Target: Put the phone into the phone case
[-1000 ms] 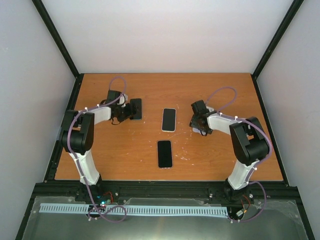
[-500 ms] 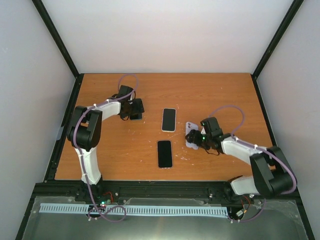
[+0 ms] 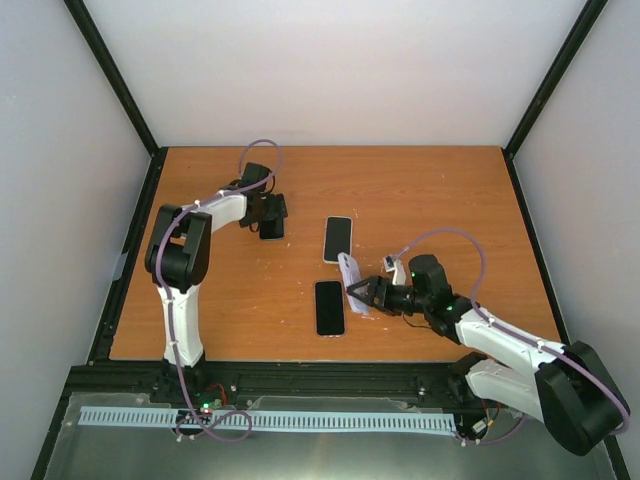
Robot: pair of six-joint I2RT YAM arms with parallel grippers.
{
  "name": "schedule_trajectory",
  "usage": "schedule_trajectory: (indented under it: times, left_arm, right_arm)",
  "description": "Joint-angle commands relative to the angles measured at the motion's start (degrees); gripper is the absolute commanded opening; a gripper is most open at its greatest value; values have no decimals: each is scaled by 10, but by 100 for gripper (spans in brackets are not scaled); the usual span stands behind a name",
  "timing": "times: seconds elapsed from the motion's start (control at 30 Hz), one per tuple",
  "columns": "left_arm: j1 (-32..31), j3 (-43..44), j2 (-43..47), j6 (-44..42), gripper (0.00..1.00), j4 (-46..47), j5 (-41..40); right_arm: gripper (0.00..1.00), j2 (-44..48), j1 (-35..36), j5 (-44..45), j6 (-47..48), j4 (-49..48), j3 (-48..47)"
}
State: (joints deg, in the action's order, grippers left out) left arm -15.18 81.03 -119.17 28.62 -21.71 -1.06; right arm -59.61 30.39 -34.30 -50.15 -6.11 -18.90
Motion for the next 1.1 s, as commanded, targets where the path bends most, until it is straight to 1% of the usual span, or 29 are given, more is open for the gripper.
schedule_trajectory:
  times: [0.0,0.13,0.3,0.4,0.43,0.53,0.63,0.67,0.83,0.97,1.0,1.07]
  left_arm:
    - [2,8,-44,-11,96,-46,-1]
    - [2,12,-51,-8,96,-52,-4]
    - [1,18,-59,-10,96,-57,5]
    - [1,15,-47,3,97,-69,19]
    - [1,9,-33,12,97,-73,21]
    - [2,-19,28,29,97,-79,36]
    - [2,-53,108,30,97,-82,81]
    - [2,-68,149,30,97,-80,102]
    - [4,-146,300,44,92,-53,247]
    - [5,-237,416,86,83,8,382]
    - [4,-258,442,104,80,23,403]
    - [4,-301,491,137,76,60,441]
  right_arm:
    - [63,-3,46,-27,-61,-86,-4]
    - [63,-38,101,-9,-108,-146,-10]
    - [64,-136,177,23,-112,-162,-62]
    - [63,-198,191,36,-99,-154,-95]
    - [62,-214,191,31,-99,-165,-101]
    - [61,-231,191,5,-112,-225,-103]
    - [61,-227,191,-5,-127,-265,-101]
    - [62,-226,191,-10,-137,-286,-98]
    - [61,-232,190,-28,-217,-440,-72]
    - [60,-239,191,-18,-288,-567,-50]
    - [60,-242,191,-15,-304,-612,-46]
    - [59,-246,191,-3,-329,-669,-38]
